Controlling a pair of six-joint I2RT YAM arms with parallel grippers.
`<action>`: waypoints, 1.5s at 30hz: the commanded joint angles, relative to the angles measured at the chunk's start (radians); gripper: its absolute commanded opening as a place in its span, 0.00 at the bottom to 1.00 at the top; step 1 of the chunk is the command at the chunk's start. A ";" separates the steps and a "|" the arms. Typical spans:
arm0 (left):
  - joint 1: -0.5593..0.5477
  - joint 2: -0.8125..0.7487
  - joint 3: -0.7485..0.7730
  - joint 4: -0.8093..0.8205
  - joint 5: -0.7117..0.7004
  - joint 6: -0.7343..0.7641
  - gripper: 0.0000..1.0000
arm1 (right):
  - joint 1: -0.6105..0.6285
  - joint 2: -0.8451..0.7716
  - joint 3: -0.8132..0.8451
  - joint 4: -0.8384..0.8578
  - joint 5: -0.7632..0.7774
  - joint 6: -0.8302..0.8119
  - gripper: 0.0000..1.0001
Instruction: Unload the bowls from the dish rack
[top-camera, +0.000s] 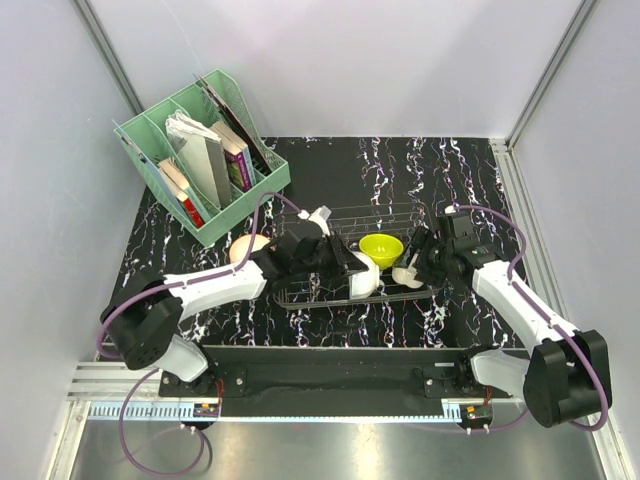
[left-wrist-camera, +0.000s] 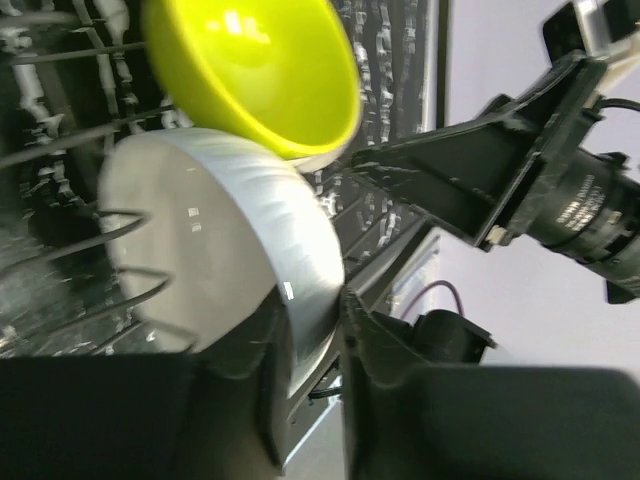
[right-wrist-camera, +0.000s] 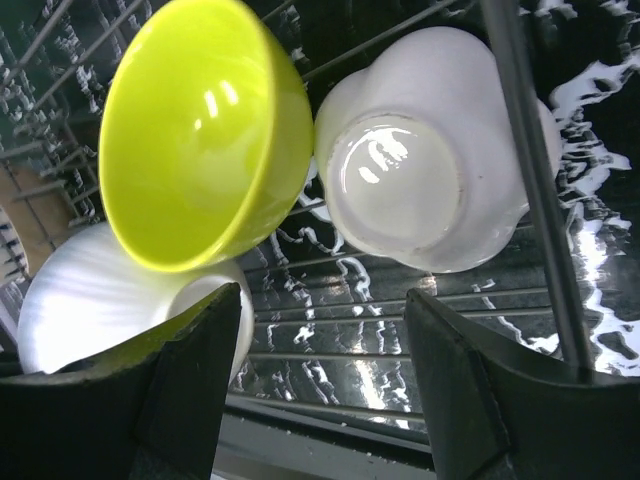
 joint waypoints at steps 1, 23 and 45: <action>0.009 0.003 0.031 0.037 0.018 0.032 0.12 | -0.002 -0.015 -0.016 -0.008 0.005 0.005 0.74; 0.012 0.017 0.331 -0.269 0.022 0.152 0.00 | -0.001 0.016 -0.013 -0.020 0.069 0.022 0.75; 0.008 0.012 0.742 -0.880 -0.235 0.609 0.00 | -0.002 -0.017 -0.012 -0.022 0.071 0.025 0.75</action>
